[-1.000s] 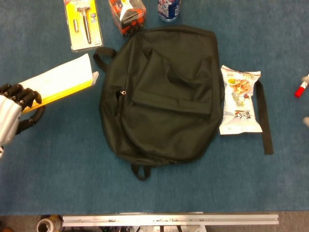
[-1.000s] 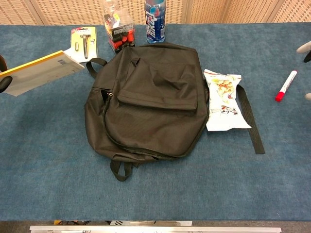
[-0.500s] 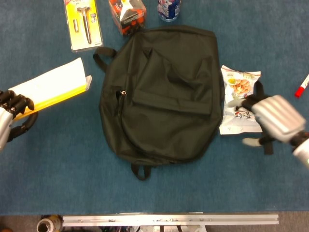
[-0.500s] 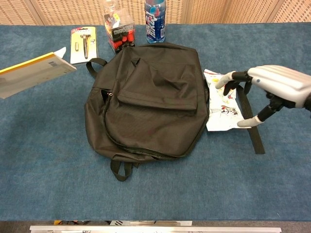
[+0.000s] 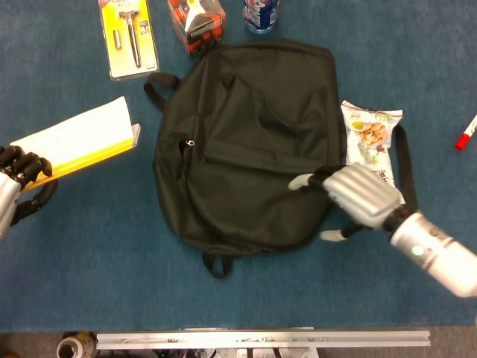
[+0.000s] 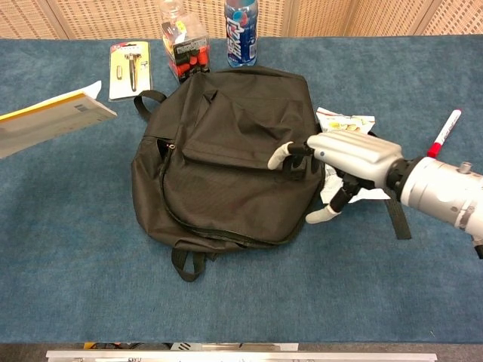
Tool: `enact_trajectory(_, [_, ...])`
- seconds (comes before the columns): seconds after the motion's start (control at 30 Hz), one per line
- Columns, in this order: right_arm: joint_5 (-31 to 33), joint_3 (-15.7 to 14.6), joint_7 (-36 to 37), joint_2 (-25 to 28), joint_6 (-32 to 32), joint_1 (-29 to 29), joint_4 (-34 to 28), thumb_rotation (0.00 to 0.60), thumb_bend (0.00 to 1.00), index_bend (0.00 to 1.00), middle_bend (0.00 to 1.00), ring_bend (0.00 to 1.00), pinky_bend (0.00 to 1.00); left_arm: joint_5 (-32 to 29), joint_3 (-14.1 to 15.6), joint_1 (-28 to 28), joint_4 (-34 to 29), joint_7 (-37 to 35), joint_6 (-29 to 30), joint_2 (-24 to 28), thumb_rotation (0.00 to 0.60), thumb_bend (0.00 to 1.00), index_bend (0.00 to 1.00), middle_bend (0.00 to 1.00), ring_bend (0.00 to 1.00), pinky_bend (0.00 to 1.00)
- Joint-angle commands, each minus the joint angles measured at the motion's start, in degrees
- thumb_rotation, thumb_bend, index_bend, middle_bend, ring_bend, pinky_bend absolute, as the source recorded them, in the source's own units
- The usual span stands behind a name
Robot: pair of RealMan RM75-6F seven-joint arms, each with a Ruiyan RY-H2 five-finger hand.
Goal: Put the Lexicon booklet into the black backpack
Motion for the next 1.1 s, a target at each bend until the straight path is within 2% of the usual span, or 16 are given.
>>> enact_trajectory(0.03, [2.12, -0.18, -3.37, -3.37, -0.56, 1.81, 1.07, 0.600, 0.00, 0.27, 0.37, 0.29, 0.38, 0.06, 0.02, 0.11, 0.01, 0.14, 0.14, 0.02, 0.600, 0.45, 0.74, 0.68, 0.58, 0.68])
enact_trajectory(0.37, [6.75, -0.54, -11.07, -10.92, 0.51, 5.13, 2.79, 0.600, 0.00, 0.27, 0.37, 0.27, 0.37, -0.10, -0.13, 0.56, 0.33, -0.09, 0.45, 0.03, 0.600, 0.45, 0.74, 0.68, 0.58, 0.68])
enact_trajectory(0.7, [7.59, -2.16, -19.71, -17.83, 4.29, 6.92, 5.57, 0.600, 0.00, 0.27, 0.37, 0.27, 0.36, -0.43, -0.37, 0.84, 0.75, -0.60, 0.52, 0.09, 0.600, 0.45, 0.74, 0.68, 0.59, 0.68])
enact_trajectory(1.1, [9.76, -3.73, -26.00, -23.54, 6.72, 8.08, 9.90, 0.600, 0.00, 0.27, 0.37, 0.27, 0.36, -0.43, -0.46, 1.06, 1.16, -0.93, 0.79, -0.06, 0.600, 0.45, 0.74, 0.68, 0.58, 0.68])
